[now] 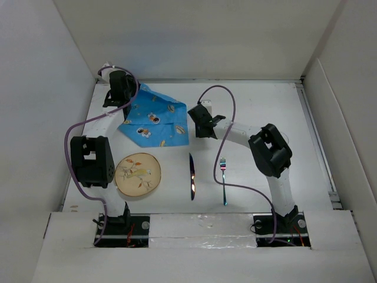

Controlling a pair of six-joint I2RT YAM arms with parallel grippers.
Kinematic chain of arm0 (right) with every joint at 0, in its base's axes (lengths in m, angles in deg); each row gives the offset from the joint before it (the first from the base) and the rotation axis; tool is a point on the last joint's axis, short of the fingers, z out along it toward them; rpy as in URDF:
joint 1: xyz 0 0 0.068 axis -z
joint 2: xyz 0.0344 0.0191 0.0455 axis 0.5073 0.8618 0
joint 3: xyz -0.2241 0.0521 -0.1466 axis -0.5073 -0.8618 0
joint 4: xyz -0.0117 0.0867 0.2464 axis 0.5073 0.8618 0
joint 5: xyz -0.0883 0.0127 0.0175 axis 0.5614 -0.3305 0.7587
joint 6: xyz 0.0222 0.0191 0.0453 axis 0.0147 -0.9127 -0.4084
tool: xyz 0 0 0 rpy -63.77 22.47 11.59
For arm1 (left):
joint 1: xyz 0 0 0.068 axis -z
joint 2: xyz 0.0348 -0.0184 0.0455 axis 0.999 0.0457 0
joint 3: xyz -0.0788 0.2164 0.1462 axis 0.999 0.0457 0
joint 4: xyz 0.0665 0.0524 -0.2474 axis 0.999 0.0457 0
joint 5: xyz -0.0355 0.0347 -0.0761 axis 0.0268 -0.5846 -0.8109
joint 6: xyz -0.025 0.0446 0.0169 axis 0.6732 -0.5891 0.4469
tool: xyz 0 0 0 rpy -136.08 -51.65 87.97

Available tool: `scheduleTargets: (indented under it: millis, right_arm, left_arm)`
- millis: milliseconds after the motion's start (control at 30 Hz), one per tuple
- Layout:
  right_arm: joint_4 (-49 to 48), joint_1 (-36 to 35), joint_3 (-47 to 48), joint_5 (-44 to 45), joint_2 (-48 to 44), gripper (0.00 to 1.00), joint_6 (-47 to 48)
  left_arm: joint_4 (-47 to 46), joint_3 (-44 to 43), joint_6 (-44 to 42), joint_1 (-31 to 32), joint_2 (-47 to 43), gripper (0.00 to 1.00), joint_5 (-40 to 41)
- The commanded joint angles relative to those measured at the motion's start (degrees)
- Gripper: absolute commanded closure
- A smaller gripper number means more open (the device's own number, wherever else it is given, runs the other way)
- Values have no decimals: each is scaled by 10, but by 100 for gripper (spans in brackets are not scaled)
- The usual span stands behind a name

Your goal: Set the dinner table for one person

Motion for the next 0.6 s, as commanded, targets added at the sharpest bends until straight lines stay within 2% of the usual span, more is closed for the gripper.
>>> scheduleTargets:
  millis: [0, 67, 200, 400, 500, 567]
  right_arm:
    - [-72, 9, -35, -84, -44, 60, 14]
    - [-82, -8, -42, -92, -53, 53, 14]
    - [-68, -56, -20, -96, -31, 49, 14]
    - [-53, -73, 10, -88, 14, 50, 0]
    - [-44, -78, 6, -56, 20, 57, -22]
    - [-48, -79, -10, -42, 16, 58, -27]
  left_arm:
    - [-14, -13, -13, -1, -26, 100, 17]
    - [-14, -13, -14, -1, -26, 100, 17]
    - [-14, -11, -12, -1, -21, 100, 15]
    - [-15, -10, -11, -1, -25, 100, 15]
    - [-16, -11, -12, -1, -26, 100, 14]
    - [-15, -11, -11, -1, -28, 100, 14]
